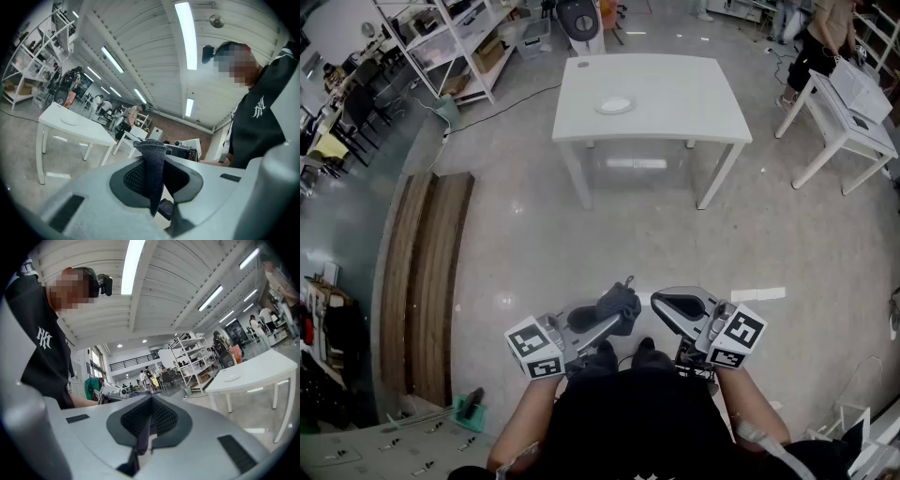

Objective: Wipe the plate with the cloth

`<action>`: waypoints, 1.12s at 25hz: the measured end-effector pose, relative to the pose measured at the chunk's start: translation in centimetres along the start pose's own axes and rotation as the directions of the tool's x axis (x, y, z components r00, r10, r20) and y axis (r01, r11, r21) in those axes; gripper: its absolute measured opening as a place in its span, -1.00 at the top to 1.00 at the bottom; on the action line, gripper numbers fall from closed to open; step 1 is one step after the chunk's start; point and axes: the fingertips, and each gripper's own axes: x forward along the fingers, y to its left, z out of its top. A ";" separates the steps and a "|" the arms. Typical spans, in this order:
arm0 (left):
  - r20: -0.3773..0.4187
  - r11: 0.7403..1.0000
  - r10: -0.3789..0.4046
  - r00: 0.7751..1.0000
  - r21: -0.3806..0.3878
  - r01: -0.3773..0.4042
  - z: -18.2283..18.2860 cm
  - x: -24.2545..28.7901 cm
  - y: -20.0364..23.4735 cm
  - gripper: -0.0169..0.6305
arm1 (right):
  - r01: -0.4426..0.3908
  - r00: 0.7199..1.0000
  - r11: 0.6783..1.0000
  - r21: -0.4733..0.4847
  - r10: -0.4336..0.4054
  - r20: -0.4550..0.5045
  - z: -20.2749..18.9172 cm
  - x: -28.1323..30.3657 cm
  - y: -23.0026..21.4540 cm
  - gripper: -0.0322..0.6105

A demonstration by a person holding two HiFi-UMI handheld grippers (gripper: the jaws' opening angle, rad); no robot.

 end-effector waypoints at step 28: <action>0.022 0.998 0.033 0.999 -0.053 -0.032 1.3 5.9 7.7 0.79 | -0.022 1.000 0.996 0.091 0.020 0.021 1.3 0.3 -9.7 0.55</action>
